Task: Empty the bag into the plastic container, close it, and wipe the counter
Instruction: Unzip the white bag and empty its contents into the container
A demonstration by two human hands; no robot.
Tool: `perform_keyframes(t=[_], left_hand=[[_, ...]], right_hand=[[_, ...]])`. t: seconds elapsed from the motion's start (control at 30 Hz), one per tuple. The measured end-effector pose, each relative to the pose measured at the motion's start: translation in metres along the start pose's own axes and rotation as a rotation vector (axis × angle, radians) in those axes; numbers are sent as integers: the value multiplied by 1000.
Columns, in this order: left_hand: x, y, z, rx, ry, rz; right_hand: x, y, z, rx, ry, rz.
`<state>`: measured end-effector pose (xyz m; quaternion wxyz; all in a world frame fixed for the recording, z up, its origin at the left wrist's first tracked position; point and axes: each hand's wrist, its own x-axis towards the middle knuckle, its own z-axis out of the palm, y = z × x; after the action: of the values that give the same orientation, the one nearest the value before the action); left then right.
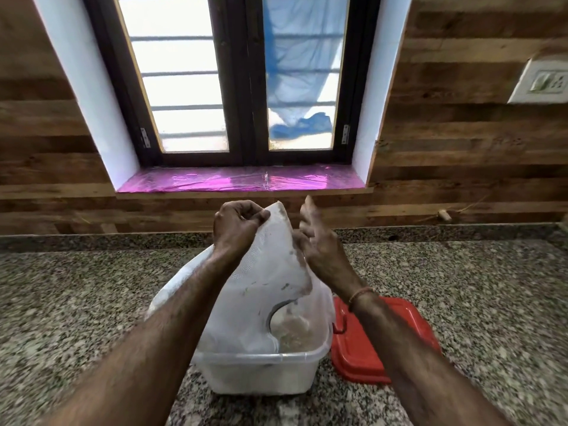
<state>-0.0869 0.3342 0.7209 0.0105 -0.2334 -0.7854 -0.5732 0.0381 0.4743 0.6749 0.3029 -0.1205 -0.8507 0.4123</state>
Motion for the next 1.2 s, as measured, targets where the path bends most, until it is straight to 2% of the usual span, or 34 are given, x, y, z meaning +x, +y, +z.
perform_keyframes(t=[0.07, 0.1, 0.2, 0.27, 0.37, 0.4, 0.43, 0.53, 0.63, 0.73, 0.9, 0.97, 1.07, 1.13, 1.2], left_hand=[[-1, 3, 5, 10, -18, 0], [-2, 5, 7, 5, -16, -2], [3, 7, 8, -51, 22, -11], [2, 3, 6, -45, 46, 4], [-2, -5, 5, 31, 74, 10], [-2, -6, 5, 34, 73, 7], [-1, -5, 5, 31, 50, 9], [0, -2, 11, 101, -99, 2], [-6, 0, 20, 13, -167, 18], [-6, 5, 16, -44, -167, 37], [-8, -23, -32, 390, -305, -34], [-10, -30, -44, 446, -248, -33], [-13, -20, -35, 579, -179, 91], [-12, -11, -30, 592, -167, 145], [-7, -11, -42, 621, -220, 116]], right_hand=[[9, -15, 2, 146, 59, -50], [10, -18, 5, 143, 48, -80], [-13, -5, 17, -44, -64, -124], [-29, 20, 20, -193, -113, -86], [-39, 47, 14, -579, -310, 31], [-37, 52, 9, -611, -326, 83], [-34, 51, 2, -571, -292, 116], [-13, 29, -9, -200, -76, 109], [9, 6, -4, 112, -55, 80], [17, 6, -5, 273, -11, 137], [12, 20, -6, 421, 112, 305], [14, 16, -2, 307, 117, 233], [23, 3, 4, -158, 25, -18], [33, -7, 2, -254, -15, 13], [41, -4, -5, -286, -5, 132]])
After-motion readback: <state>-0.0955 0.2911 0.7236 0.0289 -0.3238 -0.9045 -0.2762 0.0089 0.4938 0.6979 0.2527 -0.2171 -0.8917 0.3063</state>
